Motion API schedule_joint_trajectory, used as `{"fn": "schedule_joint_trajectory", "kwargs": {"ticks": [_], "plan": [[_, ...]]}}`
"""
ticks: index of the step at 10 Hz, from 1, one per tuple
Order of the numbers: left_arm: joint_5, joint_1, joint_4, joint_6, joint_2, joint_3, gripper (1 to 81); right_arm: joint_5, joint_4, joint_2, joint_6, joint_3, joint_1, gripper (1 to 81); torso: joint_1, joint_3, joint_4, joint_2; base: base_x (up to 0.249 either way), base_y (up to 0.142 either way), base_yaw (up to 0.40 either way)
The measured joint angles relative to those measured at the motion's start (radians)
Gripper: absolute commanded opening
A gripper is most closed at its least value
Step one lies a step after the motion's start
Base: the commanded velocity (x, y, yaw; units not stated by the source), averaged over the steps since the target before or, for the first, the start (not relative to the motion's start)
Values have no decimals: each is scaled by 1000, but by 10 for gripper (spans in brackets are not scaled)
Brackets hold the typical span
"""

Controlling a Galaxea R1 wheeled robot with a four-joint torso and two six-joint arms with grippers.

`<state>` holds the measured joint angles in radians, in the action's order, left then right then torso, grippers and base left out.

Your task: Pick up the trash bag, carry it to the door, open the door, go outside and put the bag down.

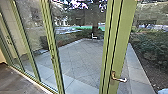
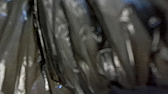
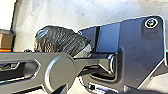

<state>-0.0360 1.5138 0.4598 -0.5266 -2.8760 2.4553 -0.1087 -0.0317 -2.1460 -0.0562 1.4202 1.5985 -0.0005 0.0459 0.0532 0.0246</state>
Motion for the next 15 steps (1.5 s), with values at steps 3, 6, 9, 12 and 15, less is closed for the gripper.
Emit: {"fn": "schedule_joint_trajectory", "kwargs": {"ticks": [3,6,9,12,15], "plan": [[0,1,0,0,-24,26,10,-5,-11,153,0,-160,-34,811,0,0,0,0,0,0,0],[2,5,0,0,-36,48,10,-11,-30,320,0,-334,-74,811,0,0,0,0,0,0,0],[3,6,0,-1,-42,50,10,1,-76,444,1,-458,-161,811,0,0,0,0,0,0,0],[3,6,0,0,-44,51,10,43,-191,532,3,-525,-288,811,0,0,0,0,0,0,0],[3,6,1,0,-44,52,10,129,-340,589,4,-563,-431,811,0,0,0,0,0,0,0]]}}
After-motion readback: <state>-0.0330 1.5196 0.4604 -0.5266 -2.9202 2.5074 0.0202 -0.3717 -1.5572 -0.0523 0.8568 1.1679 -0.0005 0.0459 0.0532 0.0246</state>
